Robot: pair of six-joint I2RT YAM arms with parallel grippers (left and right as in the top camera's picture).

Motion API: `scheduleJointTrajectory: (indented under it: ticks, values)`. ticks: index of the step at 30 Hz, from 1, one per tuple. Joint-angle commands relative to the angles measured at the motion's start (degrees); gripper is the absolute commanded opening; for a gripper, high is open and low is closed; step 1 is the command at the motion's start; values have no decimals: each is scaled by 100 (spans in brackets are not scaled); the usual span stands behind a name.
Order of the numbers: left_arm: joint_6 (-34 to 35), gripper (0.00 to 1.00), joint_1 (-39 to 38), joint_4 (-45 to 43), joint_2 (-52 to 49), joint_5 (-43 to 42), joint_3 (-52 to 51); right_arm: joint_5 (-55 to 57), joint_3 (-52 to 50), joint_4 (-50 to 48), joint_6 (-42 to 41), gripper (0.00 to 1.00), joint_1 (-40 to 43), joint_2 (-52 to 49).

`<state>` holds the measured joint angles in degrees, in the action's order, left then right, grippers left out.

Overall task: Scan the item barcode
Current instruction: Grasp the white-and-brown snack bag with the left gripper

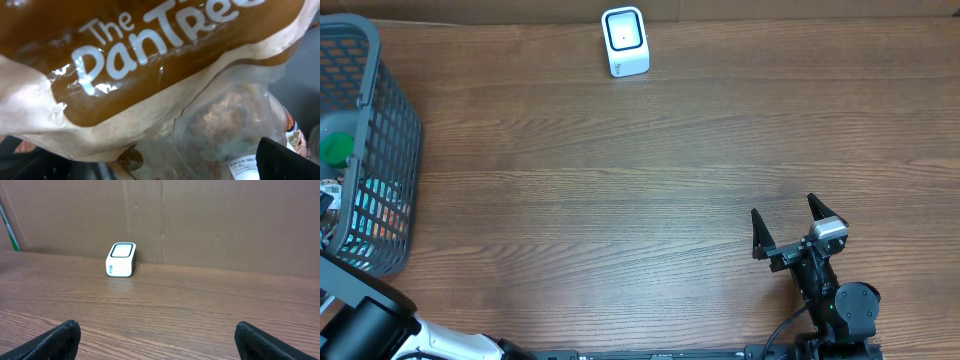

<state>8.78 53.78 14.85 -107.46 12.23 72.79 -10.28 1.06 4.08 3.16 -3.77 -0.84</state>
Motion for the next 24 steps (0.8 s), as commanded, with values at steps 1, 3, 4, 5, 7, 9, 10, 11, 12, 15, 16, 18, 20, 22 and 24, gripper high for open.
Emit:
scheduleJointTrajectory:
  ticks: [1,3,4,5,7,9,10,11,12,15,16,18,20,22,24]
  values:
    - [-44,100,28,-90,-376,-74,85,-28,-61,-35,-26,100,26,68]
    - [-44,100,17,-166,-538,-155,85,-28,-61,-35,-26,100,26,68]
    - [-37,100,15,-208,-632,-216,85,-28,-61,-35,-26,100,26,68]
    - [-39,100,15,-247,-691,-308,85,-28,-61,-35,-26,100,26,68]
    - [-42,100,15,-369,-811,-483,85,-28,-61,-35,-26,100,26,68]
    - [-42,93,9,-483,-874,-597,85,-28,-61,-35,-26,100,26,68]
    - [-42,88,-4,-535,-885,-636,85,-28,-61,-35,-26,100,26,68]
    - [-42,82,-15,-599,-892,-638,85,-28,-61,-35,-26,100,26,68]
    - [-42,74,-26,-640,-892,-638,85,-28,-61,-35,-26,100,26,68]
    - [-48,53,-66,-752,-890,-634,85,-28,-61,-35,-26,100,26,68]
    - [-48,40,-74,-763,-890,-634,85,-28,-61,-35,-26,100,26,68]
    - [-48,19,-96,-763,-890,-632,87,-28,-61,-35,-26,100,26,68]
    - [-48,4,-116,-756,-874,-632,87,-31,-61,-35,-26,100,26,68]
    - [-46,4,-133,-699,-807,-634,87,-28,-61,-35,-26,100,26,68]
    - [-46,4,-162,-640,-684,-632,87,-28,-61,-35,-26,100,26,68]
